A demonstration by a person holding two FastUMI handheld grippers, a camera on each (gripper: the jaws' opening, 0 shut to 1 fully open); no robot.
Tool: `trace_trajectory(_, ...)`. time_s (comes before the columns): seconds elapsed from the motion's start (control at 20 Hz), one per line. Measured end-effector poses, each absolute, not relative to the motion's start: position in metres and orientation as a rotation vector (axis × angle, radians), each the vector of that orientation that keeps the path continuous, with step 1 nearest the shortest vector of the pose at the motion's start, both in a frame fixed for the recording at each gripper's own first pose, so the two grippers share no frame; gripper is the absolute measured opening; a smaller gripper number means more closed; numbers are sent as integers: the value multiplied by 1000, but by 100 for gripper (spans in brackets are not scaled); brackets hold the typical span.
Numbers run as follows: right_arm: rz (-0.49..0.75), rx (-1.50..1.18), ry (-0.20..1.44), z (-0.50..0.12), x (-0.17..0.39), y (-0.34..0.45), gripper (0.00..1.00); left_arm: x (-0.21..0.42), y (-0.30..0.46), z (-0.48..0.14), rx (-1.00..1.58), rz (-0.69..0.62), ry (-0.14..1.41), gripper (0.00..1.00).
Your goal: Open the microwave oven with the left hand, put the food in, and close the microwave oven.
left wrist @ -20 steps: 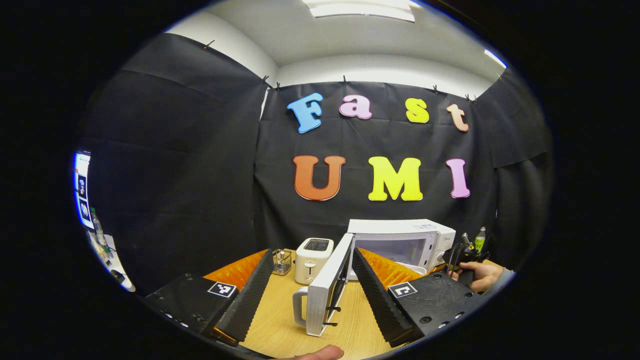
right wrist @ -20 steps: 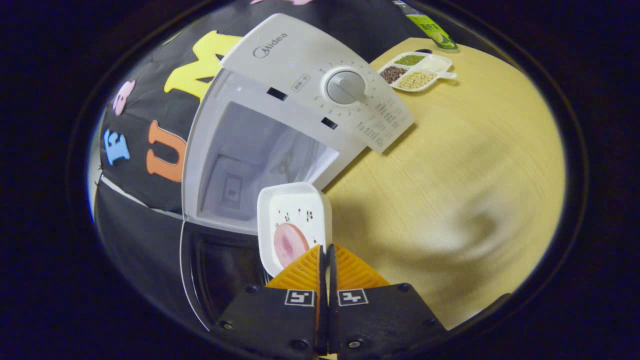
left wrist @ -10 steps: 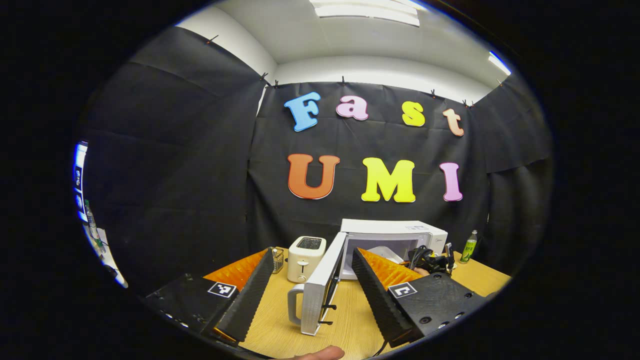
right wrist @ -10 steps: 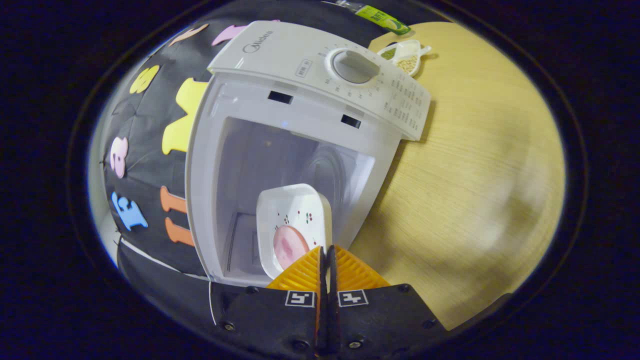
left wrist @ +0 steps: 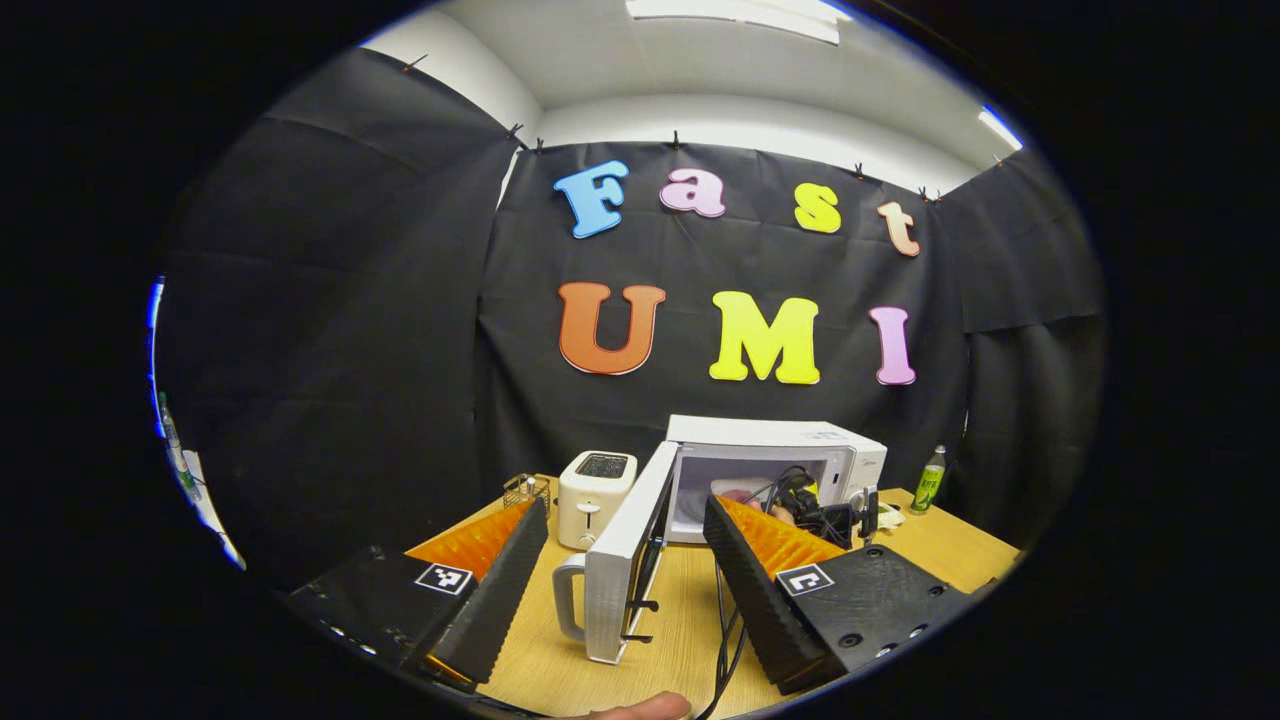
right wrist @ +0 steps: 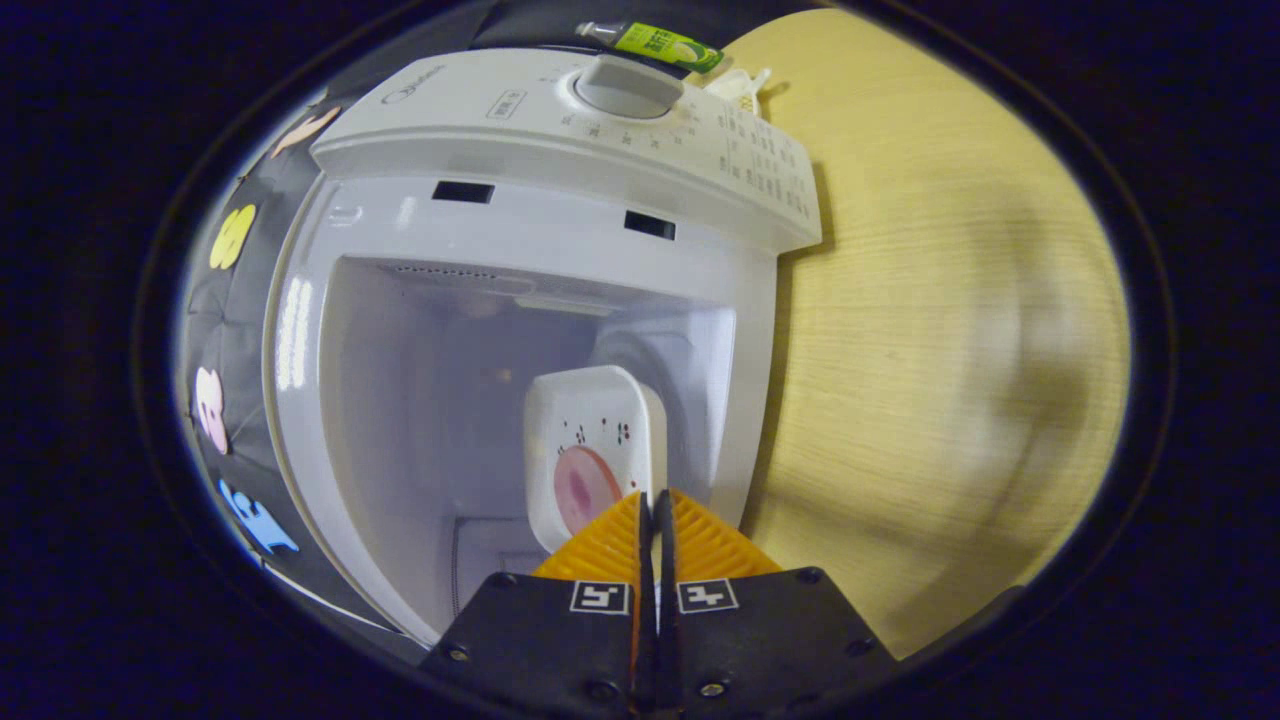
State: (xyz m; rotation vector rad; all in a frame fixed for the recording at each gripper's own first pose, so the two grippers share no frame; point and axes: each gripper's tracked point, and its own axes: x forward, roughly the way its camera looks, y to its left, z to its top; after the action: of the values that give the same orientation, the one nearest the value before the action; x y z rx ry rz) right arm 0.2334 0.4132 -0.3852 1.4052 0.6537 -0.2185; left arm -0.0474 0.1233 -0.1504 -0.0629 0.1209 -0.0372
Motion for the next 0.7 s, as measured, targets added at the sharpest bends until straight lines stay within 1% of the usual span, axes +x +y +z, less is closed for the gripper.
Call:
trace_trajectory(0.15,-204,1459,667,-389,241,428,5,-42,123,-154,-53,-33,121,94)
trace_trajectory(0.4,-199,1426,641,-389,245,431,7,-37,131,-167,-16,10,154,94)
trace_trajectory(0.6,-202,1389,593,-388,250,425,11,-40,123,-165,-62,-24,162,94)
trace_trajectory(0.7,-170,1357,578,-387,250,429,13,-41,119,-166,-84,-42,166,94)
